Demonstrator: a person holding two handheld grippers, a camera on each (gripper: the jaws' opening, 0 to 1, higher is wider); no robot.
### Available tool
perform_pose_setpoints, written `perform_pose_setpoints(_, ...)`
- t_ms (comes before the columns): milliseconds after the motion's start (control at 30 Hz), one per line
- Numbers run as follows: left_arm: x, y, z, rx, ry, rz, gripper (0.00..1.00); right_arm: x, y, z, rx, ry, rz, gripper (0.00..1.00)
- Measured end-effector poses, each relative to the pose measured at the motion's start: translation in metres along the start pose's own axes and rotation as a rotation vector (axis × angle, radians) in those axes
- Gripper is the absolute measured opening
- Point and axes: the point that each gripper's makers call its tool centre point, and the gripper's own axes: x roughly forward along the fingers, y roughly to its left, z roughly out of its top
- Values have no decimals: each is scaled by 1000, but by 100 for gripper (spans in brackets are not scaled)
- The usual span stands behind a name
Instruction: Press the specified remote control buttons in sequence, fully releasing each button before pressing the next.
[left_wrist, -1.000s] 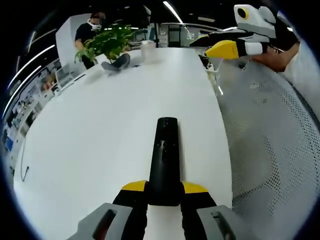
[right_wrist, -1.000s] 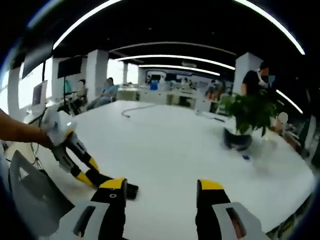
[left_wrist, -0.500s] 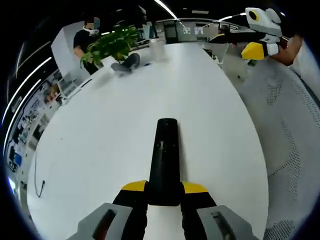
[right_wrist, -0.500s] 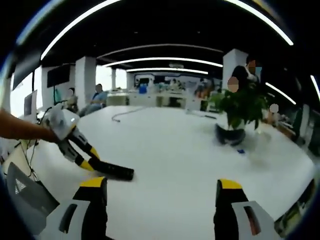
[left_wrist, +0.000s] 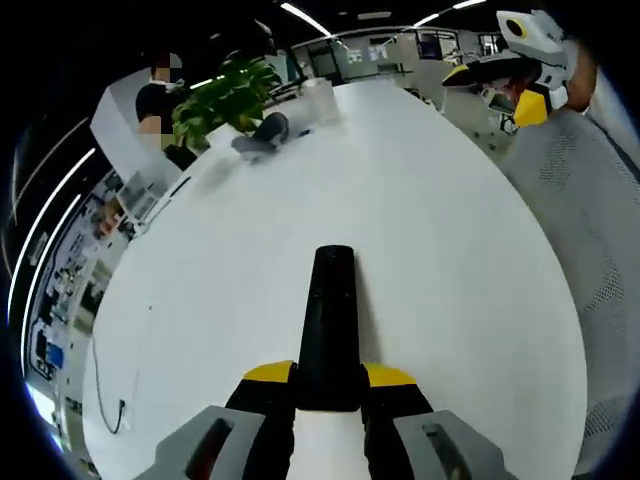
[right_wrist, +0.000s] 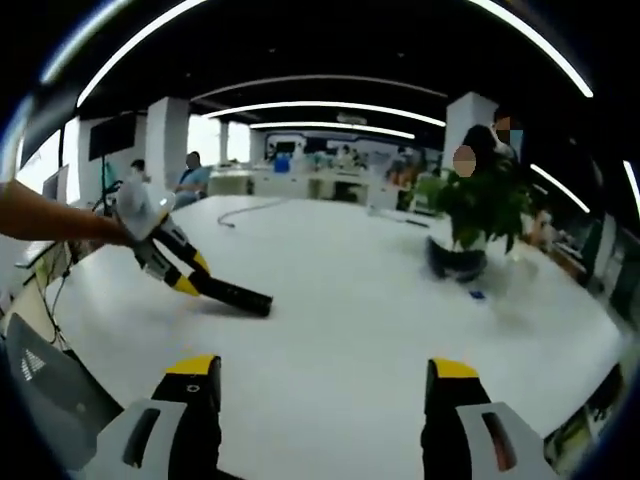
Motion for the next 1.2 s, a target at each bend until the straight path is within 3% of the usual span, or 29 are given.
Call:
perform_pose_setpoints(600,21,61,-15,51,15,23,24,4,0,-13,-32,72,-11,77)
perform_pose_setpoints(1000,37,80,-29,77,42,9,24,7,-1,-24,-35,134,-14,75)
perform_pose_setpoints(1200,41,81,-29,31,35,-13,24,8,-1,-26,-40,145,-13,75)
